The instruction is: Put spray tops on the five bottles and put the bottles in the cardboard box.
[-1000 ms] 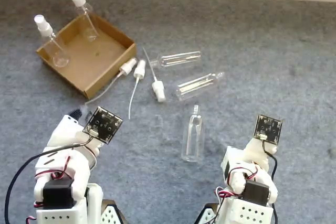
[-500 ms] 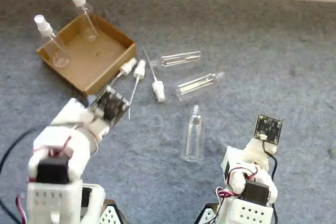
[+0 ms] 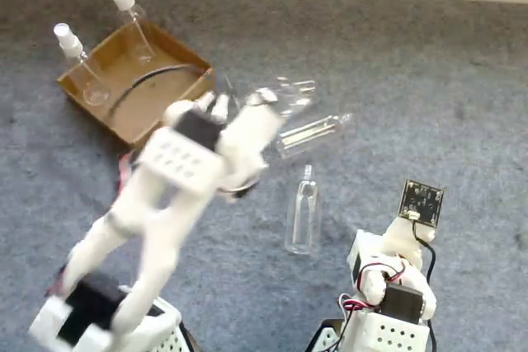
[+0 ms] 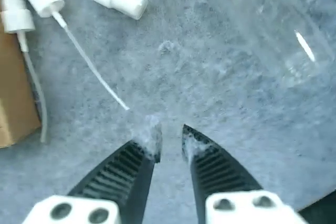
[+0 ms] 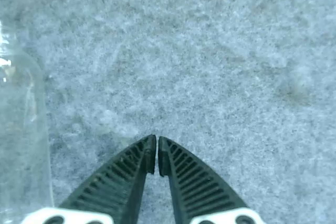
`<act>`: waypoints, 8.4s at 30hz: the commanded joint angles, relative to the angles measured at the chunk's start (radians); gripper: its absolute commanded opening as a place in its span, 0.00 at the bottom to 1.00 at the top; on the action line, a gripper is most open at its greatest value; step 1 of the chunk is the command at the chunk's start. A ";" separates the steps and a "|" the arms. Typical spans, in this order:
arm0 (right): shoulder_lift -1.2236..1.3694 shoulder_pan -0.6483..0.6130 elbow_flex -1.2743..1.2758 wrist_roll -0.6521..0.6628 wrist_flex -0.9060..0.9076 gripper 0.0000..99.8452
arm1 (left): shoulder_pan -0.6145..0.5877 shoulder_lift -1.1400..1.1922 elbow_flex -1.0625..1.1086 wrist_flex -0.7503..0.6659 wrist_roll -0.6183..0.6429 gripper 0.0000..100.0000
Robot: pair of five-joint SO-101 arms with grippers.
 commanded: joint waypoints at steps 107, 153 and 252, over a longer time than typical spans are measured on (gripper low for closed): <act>-0.008 0.012 0.168 -0.009 -0.019 0.00 | -0.182 -0.851 0.199 0.014 -0.123 0.09; -0.004 -0.053 -0.206 0.592 -0.028 0.13 | -0.565 -1.598 1.319 -0.666 0.040 0.09; 2.436 -0.696 -2.178 0.428 0.077 0.01 | -0.711 -1.600 1.411 -0.667 0.041 0.09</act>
